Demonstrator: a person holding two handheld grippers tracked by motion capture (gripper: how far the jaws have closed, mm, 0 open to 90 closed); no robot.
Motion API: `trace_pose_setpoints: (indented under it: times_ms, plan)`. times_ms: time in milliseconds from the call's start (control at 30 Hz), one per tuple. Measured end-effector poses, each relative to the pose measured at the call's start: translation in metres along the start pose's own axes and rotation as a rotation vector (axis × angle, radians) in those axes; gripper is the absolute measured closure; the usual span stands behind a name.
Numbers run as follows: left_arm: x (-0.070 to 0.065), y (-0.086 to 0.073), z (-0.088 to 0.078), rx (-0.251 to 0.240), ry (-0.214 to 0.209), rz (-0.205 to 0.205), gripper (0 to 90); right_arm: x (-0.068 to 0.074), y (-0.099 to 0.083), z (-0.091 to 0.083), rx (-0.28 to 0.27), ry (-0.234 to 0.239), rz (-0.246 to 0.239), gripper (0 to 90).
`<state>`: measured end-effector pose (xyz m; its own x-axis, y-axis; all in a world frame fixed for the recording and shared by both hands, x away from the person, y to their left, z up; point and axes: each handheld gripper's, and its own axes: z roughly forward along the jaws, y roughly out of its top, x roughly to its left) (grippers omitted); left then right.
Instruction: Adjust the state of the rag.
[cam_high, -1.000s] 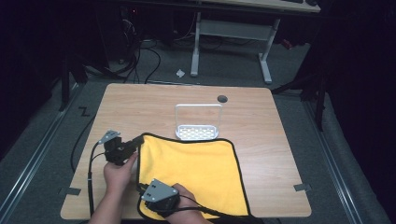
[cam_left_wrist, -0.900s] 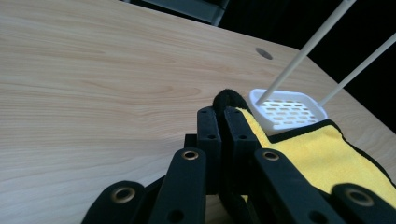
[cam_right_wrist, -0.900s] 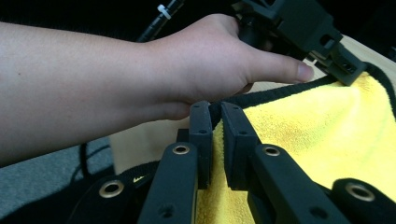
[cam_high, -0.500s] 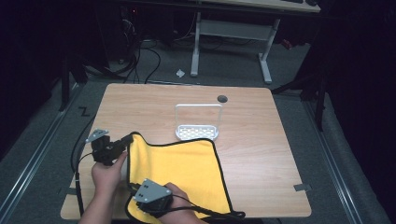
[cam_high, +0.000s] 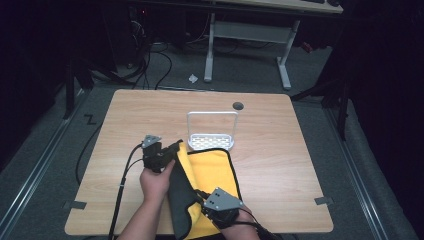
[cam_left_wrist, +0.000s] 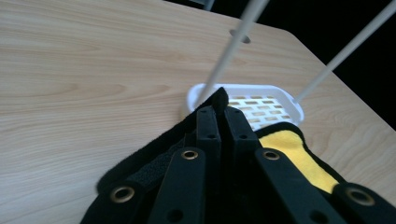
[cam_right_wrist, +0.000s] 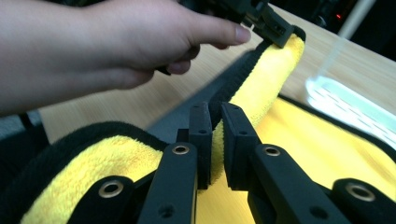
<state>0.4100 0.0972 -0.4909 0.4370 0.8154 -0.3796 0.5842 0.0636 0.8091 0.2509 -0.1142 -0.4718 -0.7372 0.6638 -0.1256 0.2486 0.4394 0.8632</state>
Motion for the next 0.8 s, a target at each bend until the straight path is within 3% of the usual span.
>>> trace_pose_setpoints:
  times_ms: [200, 333, 600, 800]
  plan:
    - [-0.029, 0.003, 0.024, 0.026, -0.013, 0.042, 86.0, -0.019, -0.021, -0.017, 0.024, -0.037, 0.034, 83.8]
    - [-0.040, 0.003, 0.036, 0.043, -0.014, 0.042, 85.9, -0.029, -0.030, -0.024, 0.044, -0.056, 0.047, 83.7]
    - [-0.053, 0.003, 0.050, 0.084, -0.011, 0.067, 85.7, -0.041, -0.048, -0.034, 0.091, -0.084, 0.060, 83.6]
    - [-0.061, 0.003, 0.055, 0.092, -0.015, 0.079, 85.5, -0.047, -0.052, -0.041, 0.092, -0.098, 0.075, 83.5]
